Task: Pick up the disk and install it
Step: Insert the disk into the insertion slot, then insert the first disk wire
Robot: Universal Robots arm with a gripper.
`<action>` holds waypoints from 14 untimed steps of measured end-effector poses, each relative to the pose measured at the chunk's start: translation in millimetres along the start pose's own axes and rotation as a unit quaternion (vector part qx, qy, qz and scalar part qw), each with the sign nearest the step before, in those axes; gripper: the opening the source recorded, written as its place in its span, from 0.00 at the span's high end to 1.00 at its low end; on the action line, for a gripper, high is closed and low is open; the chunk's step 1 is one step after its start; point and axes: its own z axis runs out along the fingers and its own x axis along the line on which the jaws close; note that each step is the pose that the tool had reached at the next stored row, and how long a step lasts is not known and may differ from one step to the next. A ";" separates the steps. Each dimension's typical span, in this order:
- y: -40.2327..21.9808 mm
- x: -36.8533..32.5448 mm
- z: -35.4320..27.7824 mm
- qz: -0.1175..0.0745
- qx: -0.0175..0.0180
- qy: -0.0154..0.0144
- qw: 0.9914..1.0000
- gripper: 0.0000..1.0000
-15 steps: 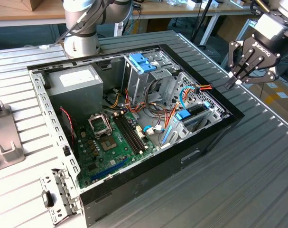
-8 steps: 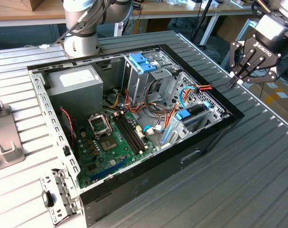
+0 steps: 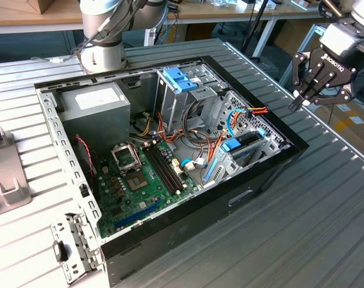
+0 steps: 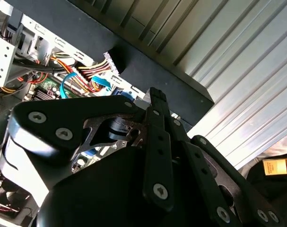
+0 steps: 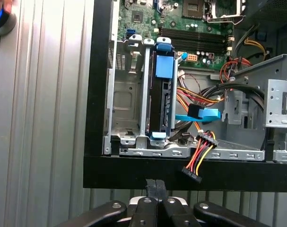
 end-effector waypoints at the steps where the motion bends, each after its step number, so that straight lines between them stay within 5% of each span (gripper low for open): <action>1: 0.0 0.0 0.0 0.000 0.000 0.000 1.000 0.89; 14: 3.7 -0.2 0.3 0.000 0.003 0.000 1.000 0.89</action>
